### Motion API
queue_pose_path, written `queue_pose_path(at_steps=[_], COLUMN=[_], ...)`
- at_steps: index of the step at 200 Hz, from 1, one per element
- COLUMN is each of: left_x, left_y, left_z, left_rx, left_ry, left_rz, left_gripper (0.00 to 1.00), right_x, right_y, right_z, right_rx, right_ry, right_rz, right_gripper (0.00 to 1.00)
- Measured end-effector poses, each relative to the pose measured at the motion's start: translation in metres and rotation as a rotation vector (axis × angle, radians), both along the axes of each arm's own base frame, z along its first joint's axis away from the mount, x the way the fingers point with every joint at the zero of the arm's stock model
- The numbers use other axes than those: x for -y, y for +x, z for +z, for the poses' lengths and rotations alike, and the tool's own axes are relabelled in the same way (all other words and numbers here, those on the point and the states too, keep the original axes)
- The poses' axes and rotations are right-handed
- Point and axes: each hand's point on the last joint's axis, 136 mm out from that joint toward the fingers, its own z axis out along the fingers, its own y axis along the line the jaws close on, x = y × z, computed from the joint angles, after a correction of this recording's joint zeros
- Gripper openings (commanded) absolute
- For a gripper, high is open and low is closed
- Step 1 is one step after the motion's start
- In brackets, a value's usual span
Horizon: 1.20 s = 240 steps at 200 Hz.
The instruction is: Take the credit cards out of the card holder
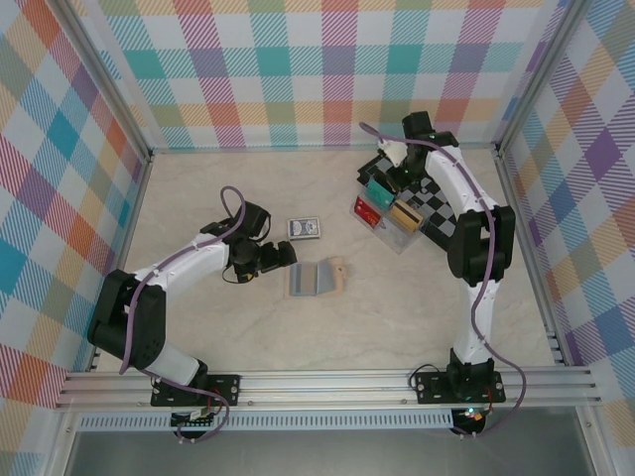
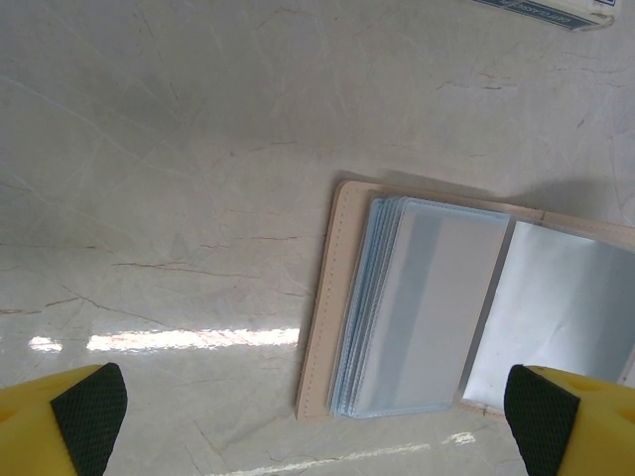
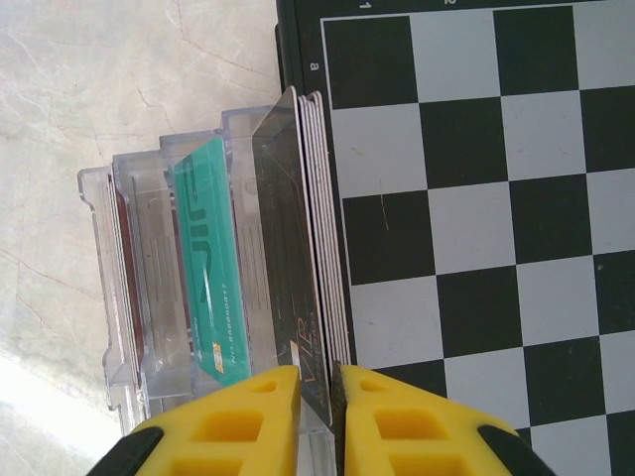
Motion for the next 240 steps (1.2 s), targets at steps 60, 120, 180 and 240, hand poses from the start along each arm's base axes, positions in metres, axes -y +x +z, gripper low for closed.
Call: queue_pose_path(at_steps=[60,120,180,240], left_x=[0.0,0.002,0.002,0.009], left_y=[0.0,-0.007,-0.009,-0.01], left_z=[0.002,0.007,0.007,0.001], left_rx=[0.007,-0.001,0.005,-0.014], left_ry=[-0.004,-0.048,-0.083,-0.163], left_rz=[0.001,0.014,0.053,0.081], left_gripper=[1.0,1.0,0.97,0.84], right_x=[-0.008,-0.022,-0.089,-0.179], right_y=[-0.001,-0.075,-0.184,-0.244], right_z=[0.03,0.127,0.071,0.007], right_rx=[0.029,0.102,-0.152,-0.374], right_ry=[0.113,0.438,0.56,0.54], right_rz=[-0.09,-0.276,-0.366,-0.346], right_gripper=[0.43,0.49,0.46,0.39])
